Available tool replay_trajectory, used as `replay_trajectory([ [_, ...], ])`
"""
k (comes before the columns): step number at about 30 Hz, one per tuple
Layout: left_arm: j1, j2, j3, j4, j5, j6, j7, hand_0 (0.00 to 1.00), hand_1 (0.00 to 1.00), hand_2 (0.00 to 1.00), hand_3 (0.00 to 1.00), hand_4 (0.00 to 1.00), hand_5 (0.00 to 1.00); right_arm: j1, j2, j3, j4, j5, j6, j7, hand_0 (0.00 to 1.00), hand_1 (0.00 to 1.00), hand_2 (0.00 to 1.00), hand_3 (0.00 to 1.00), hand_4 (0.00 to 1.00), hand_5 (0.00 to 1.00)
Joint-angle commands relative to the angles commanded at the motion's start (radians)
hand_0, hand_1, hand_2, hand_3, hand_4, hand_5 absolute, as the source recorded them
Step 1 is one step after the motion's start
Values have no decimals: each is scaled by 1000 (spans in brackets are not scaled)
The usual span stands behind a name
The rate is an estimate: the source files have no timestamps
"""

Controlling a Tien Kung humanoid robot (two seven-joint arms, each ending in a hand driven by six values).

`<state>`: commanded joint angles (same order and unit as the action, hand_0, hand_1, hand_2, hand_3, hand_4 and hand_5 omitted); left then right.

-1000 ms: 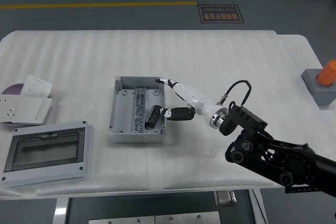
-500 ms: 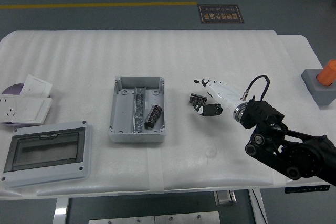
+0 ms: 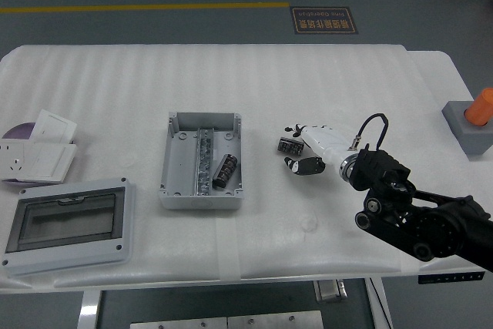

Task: Pick up the battery,place it into the box

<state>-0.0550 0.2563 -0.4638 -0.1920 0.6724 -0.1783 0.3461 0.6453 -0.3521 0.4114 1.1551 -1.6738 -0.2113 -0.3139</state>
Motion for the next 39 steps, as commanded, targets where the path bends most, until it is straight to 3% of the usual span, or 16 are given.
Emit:
replay_trajectory([
  [1,-1,0,1,0,-1,0,-1,597,667,547,569,491,402,2,2,-3,-4,-2,-3,-1,926,808,808,879,604,354],
  [2,-2,1,3,0,-2,1,-2,597,667,547,569,494,406,4,3,-6,-6,-3,-4,-1,845,724,704,845,592,349],
  [7,-4,0,18,0,-15,2,-8,597,667,547,569,494,406,11,8,-21,-16,-17,-9,-5,845,724,704,845,592,349],
  [8,-5,0,20,0,-17,2,-8,596,667,547,568,497,414,11,8,-25,-17,-19,-8,-6,717,622,540,722,560,350],
  [13,-7,0,25,0,-22,2,-11,596,667,547,568,497,414,14,10,-38,-21,-28,-7,-9,717,622,540,722,560,350],
  [14,-7,1,26,0,-22,3,-11,596,667,548,568,501,420,14,10,-40,-22,-30,-8,-9,676,597,489,670,560,358],
  [28,-11,1,68,0,-57,6,-30,596,667,550,569,503,423,13,12,-59,-31,-57,-16,-11,642,574,446,655,532,347],
  [39,-9,1,49,1,-39,6,-28,596,667,552,575,494,423,5,7,-52,-8,-62,-41,-7,621,555,396,642,491,316],
])
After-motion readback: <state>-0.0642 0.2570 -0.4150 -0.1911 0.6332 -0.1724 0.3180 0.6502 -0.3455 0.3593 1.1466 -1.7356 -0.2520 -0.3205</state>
